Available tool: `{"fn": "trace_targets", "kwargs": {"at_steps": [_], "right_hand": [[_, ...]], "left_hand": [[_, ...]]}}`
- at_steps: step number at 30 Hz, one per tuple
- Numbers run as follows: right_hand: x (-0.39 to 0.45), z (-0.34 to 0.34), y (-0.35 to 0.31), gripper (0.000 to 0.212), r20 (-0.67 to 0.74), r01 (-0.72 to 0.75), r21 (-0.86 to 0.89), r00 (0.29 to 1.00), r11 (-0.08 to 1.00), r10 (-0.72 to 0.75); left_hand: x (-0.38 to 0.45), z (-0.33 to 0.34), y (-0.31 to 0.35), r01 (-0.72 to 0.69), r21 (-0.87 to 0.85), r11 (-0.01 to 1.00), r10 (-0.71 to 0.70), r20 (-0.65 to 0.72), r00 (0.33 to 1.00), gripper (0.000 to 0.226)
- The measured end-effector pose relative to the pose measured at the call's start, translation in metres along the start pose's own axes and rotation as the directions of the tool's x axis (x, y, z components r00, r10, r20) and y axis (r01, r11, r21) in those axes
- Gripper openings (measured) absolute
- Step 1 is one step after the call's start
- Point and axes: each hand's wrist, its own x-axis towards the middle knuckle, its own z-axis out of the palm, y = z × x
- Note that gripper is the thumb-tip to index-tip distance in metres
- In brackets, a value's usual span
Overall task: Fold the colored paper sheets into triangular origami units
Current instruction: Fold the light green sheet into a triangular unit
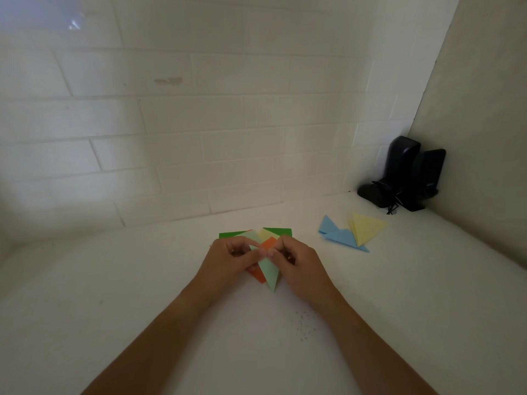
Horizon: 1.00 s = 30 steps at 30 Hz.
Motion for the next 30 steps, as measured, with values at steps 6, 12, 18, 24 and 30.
{"fn": "trace_targets", "kwargs": {"at_steps": [6, 12, 18, 24, 30], "right_hand": [[0.001, 0.000, 0.001, 0.029, -0.048, -0.018, -0.005, 0.999, 1.000, 0.018], [0.003, 0.001, 0.009, 0.021, -0.059, -0.057, -0.016, 0.997, 0.998, 0.056], [0.004, 0.002, 0.010, 0.020, -0.081, -0.067, -0.012, 0.995, 0.998, 0.066], [0.005, 0.003, 0.016, 0.011, -0.048, -0.107, 0.026, 0.993, 0.994, 0.108], [0.006, 0.002, 0.017, 0.004, -0.079, -0.116, 0.020, 0.990, 0.993, 0.117]], "left_hand": [[0.004, -0.002, -0.003, 0.031, -0.052, 0.998, -0.032, -0.022, 0.999, 0.009], [0.005, -0.005, -0.003, 0.048, -0.083, 0.995, -0.053, -0.048, 0.997, 0.008], [0.005, -0.004, -0.004, 0.049, -0.070, 0.996, -0.054, -0.076, 0.996, 0.008], [0.003, -0.002, -0.001, 0.069, -0.144, 0.987, -0.083, -0.094, 0.992, 0.012], [0.000, 0.000, 0.000, 0.053, -0.013, 0.999, -0.053, 0.010, 0.999, 0.014]]}}
